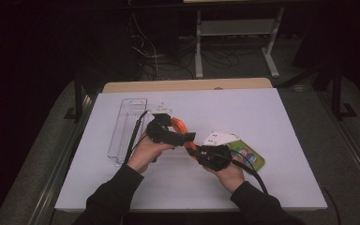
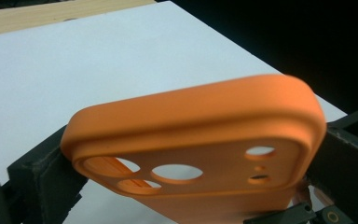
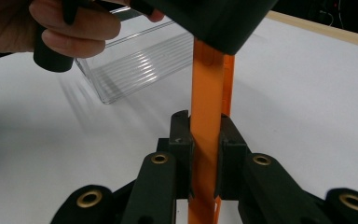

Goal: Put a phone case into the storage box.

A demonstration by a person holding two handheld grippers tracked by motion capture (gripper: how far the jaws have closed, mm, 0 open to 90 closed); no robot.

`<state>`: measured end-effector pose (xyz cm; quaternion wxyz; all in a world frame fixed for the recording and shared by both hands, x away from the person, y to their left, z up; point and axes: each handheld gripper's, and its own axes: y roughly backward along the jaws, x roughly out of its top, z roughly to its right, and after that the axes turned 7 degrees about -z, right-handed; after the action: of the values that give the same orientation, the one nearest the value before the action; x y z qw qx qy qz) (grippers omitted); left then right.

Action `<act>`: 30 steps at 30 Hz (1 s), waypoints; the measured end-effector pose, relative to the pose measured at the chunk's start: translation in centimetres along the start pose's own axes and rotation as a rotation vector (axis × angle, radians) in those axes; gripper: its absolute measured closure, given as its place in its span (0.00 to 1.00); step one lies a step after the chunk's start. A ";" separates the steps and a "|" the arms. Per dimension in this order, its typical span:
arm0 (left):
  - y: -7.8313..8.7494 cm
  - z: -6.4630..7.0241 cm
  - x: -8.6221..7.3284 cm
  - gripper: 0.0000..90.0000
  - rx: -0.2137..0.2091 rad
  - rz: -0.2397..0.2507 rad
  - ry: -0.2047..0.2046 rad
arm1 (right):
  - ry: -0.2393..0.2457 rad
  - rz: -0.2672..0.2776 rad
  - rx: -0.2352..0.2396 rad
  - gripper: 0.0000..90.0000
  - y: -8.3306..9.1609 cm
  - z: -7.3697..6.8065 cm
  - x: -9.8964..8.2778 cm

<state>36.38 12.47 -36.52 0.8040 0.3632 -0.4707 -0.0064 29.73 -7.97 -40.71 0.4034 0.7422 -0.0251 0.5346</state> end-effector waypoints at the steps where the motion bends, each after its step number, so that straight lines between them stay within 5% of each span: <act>1: 0.0 0.0 0.0 0.01 0.003 0.000 0.002 | -0.002 -0.001 0.000 0.87 0.0 0.0 0.0; 26: 0.5 -0.2 0.2 0.16 -0.023 0.023 -0.001 | 0.006 -0.024 0.014 0.86 -0.2 -0.1 0.0; 30: 0.4 0.0 0.3 0.16 -0.028 0.020 -0.018 | 0.007 -0.024 0.029 0.78 -0.3 -0.1 0.0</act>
<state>36.38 12.67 -36.08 0.8049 0.3472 -0.4812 -0.0083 29.80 -7.78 -40.87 0.3989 0.7465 -0.0070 0.5326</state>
